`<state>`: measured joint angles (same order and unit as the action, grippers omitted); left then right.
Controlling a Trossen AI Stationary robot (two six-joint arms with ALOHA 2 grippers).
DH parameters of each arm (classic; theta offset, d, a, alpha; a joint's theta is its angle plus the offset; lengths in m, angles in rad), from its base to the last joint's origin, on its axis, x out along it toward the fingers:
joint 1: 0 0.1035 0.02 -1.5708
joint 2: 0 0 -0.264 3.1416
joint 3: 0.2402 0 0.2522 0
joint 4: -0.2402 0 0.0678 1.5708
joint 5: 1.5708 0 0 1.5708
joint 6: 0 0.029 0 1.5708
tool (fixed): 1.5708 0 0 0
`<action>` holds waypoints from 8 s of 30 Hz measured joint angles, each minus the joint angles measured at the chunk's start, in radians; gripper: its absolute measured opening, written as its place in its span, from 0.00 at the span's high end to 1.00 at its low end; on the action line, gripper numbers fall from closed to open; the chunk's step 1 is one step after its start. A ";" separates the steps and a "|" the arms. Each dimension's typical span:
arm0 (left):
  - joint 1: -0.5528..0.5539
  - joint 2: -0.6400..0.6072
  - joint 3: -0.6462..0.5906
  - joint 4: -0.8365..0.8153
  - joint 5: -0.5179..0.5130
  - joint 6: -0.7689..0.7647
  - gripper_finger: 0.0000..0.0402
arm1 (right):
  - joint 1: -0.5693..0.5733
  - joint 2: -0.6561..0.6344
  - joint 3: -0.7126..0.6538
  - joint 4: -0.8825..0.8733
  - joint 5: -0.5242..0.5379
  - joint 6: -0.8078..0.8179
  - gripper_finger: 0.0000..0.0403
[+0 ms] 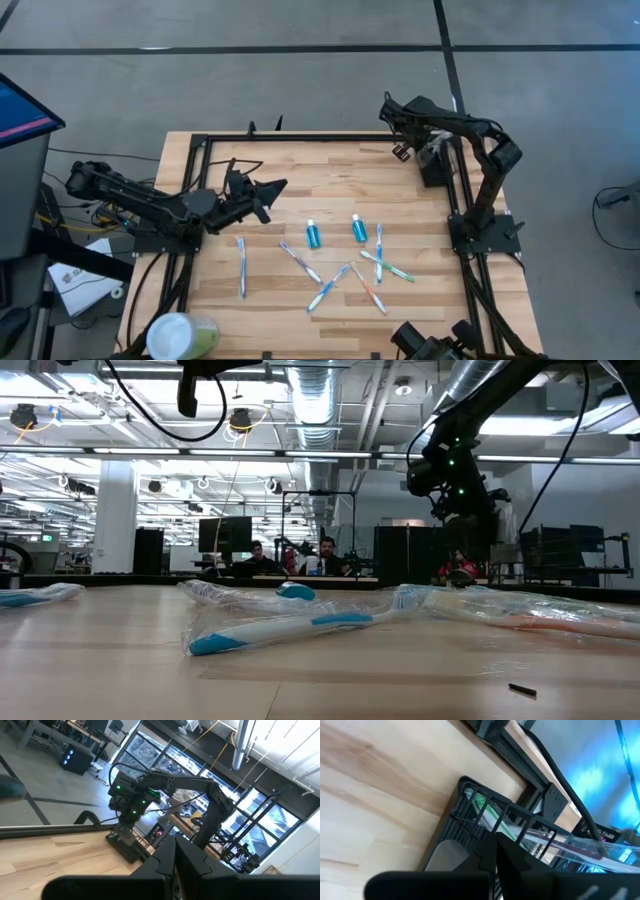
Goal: Pick & Place toothbrushing station
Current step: Adjust the wire organizer, then put the orange toothbrush into the right section of wire organizer
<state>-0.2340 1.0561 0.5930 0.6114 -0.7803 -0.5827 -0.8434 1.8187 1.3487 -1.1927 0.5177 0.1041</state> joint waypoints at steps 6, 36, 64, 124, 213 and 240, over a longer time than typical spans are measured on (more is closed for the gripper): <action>0.000 0.000 0.000 0.001 0.000 0.000 1.00 | 0.044 0.000 0.028 -0.001 0.001 -0.044 1.00; -0.051 -0.021 0.001 -0.185 0.250 -0.096 1.00 | 0.593 -0.242 0.446 -0.165 -0.386 0.247 1.00; -0.152 -0.075 0.000 -0.612 0.413 -0.156 1.00 | 1.155 -0.225 0.446 -0.219 -0.443 0.641 1.00; -0.225 -0.075 0.000 -0.657 0.402 -0.182 1.00 | 1.276 -0.161 -0.242 0.618 -0.572 1.038 0.73; -0.217 -0.074 0.000 -0.617 0.421 -0.204 1.00 | 1.248 0.117 -0.066 0.465 -0.458 1.049 0.47; -0.217 -0.074 0.000 -0.614 0.419 -0.202 1.00 | 1.228 0.181 -0.061 0.431 -0.487 0.958 0.61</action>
<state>-0.4511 0.9825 0.5926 -0.0026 -0.3614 -0.7845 0.3847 1.9999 1.2873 -0.7614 0.0303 1.0622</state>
